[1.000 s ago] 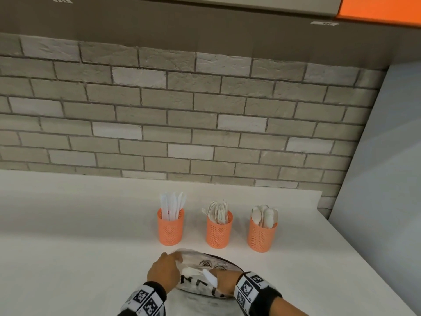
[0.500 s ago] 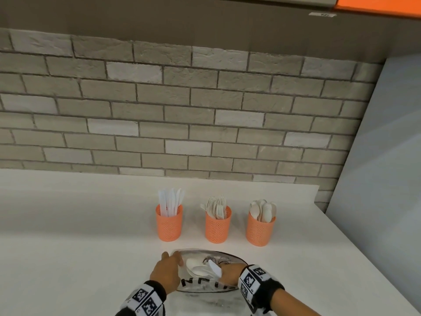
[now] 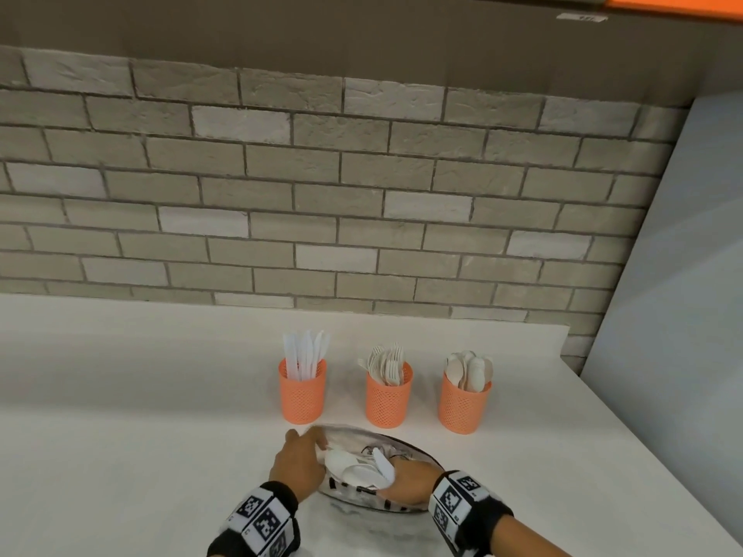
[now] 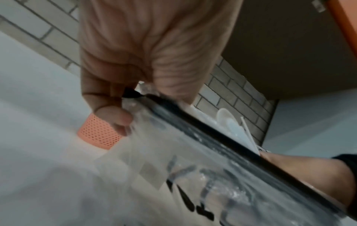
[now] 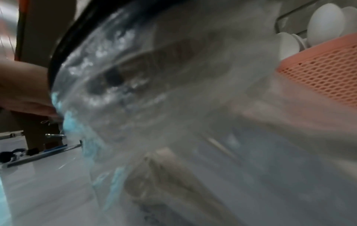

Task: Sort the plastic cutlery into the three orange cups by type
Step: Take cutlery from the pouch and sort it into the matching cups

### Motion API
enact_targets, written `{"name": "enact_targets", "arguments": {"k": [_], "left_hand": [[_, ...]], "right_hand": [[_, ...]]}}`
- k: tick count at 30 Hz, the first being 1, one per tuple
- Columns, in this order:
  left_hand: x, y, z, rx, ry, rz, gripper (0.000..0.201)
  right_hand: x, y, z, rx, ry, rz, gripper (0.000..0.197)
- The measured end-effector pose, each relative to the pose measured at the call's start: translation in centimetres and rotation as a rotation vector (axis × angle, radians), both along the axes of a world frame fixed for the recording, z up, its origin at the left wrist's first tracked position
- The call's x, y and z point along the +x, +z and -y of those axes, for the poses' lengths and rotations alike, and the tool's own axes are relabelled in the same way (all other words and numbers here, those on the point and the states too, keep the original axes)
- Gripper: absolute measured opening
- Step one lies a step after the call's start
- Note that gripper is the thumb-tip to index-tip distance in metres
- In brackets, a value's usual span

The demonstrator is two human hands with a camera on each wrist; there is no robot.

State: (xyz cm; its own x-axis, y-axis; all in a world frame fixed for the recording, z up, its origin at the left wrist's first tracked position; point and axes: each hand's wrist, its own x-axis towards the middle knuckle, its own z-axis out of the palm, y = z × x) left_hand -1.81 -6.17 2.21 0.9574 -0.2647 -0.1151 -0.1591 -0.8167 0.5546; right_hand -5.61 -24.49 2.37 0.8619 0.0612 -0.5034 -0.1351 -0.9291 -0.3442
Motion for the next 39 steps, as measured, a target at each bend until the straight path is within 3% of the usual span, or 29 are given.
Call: {"name": "enact_targets", "arguments": {"k": [3,5,7,10,15,23,26,28,29,31,33,36,39], "left_hand": [[0.0,-0.3,0.1,-0.065,0.034,0.038,0.036],[-0.3,-0.9,0.0,-0.051,0.018,0.006,0.041],[-0.7,-1.2,-0.1,-0.026,-0.002,-0.034,0.041],[-1.3,-1.1,0.1,-0.074,0.003,-0.041,0.035],[-1.7,-0.7,0.4,-0.155,0.042,-0.017,0.016],[-2.9,0.5,0.3,-0.014,-0.076,0.089,0.030],[-3.6,1.1,0.4,0.003,-0.049,0.184,0.013],[-3.6,1.4,0.7,-0.134,-0.043,0.251,0.012],[-3.6,1.8,0.9,-0.285,-0.038,0.252,0.014],[-3.7,2.7,1.7,-0.642,0.007,0.110,0.018],[-3.7,3.9,2.8,-0.907,0.071,-0.179,0.021],[-3.3,4.9,4.6,-1.160,0.132,-0.622,0.039],[-2.8,5.2,6.4,-1.297,0.143,-0.841,0.051]], "right_hand": [[0.0,0.4,0.4,0.089,-0.061,0.034,0.042],[0.0,0.4,0.5,0.228,-0.136,0.116,0.011],[0.2,0.3,0.6,0.361,-0.158,0.151,0.025],[-0.3,0.6,0.4,0.514,-0.133,0.141,0.029],[0.0,1.7,0.3,0.812,-0.165,0.190,0.017],[1.0,5.4,0.6,1.087,-0.289,0.320,0.012],[1.7,7.1,1.4,1.199,-0.444,0.421,0.011],[2.2,7.8,2.0,1.274,-0.548,0.481,0.021],[2.4,8.1,2.2,1.301,-0.591,0.511,0.024],[2.7,8.7,2.3,1.354,-0.669,0.567,0.021],[2.8,9.2,2.1,1.384,-0.716,0.621,0.014],[2.8,9.7,1.4,1.386,-0.729,0.695,0.012],[2.7,9.9,0.4,1.369,-0.732,0.760,0.013]]}}
